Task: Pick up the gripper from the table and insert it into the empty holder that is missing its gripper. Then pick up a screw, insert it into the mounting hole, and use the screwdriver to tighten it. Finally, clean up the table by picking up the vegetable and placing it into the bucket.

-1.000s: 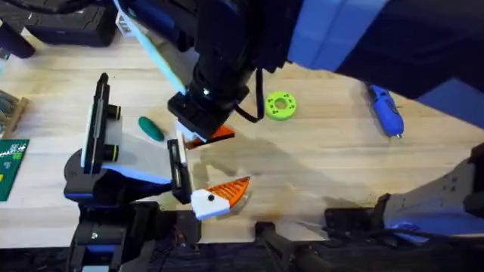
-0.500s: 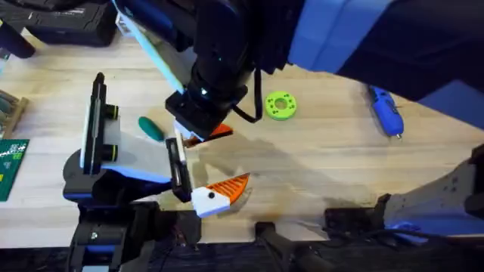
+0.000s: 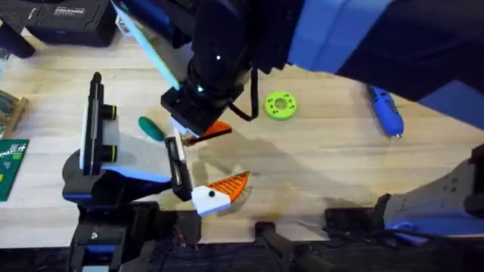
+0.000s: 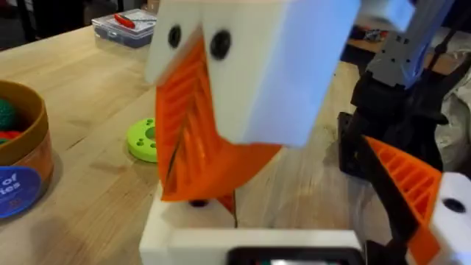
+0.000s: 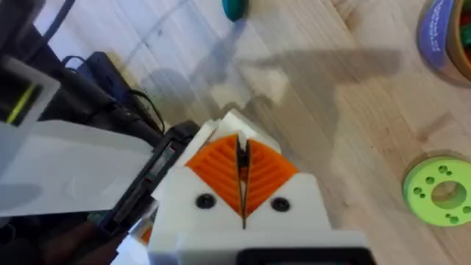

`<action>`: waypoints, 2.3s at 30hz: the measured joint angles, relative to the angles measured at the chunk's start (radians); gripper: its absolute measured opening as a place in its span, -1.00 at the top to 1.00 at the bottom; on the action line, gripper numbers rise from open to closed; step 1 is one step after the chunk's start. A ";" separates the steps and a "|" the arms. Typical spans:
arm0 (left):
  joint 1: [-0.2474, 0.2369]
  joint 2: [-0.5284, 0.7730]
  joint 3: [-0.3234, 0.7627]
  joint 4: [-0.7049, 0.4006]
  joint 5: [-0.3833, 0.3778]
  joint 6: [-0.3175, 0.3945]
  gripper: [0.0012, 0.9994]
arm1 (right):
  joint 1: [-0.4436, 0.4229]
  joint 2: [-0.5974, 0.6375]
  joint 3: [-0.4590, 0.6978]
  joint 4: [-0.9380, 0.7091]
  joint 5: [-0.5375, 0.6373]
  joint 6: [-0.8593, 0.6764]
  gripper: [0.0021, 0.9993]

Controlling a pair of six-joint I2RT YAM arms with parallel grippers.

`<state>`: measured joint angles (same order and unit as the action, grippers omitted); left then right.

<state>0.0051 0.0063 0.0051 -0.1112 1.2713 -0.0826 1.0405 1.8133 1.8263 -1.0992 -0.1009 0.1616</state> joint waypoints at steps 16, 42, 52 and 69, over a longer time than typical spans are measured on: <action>0.000 0.000 0.000 -0.005 0.000 0.000 -0.97 | -0.038 0.010 0.000 0.003 -0.091 -0.005 1.00; 0.000 0.002 0.000 -0.019 0.009 -0.031 -0.97 | -0.048 0.010 -0.033 0.011 -0.114 -0.006 0.87; 0.000 0.001 0.000 0.001 0.011 -0.012 -0.97 | -0.042 -0.032 -0.052 -0.004 -0.056 -0.005 -0.86; 0.000 0.001 0.000 0.012 0.013 0.022 -0.97 | -0.187 -0.227 -0.072 -0.049 -0.015 0.034 -0.99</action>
<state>0.0051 0.0074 0.0051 -0.0990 1.2839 -0.0605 0.8530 1.5865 1.7543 -1.1478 -0.1158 0.1957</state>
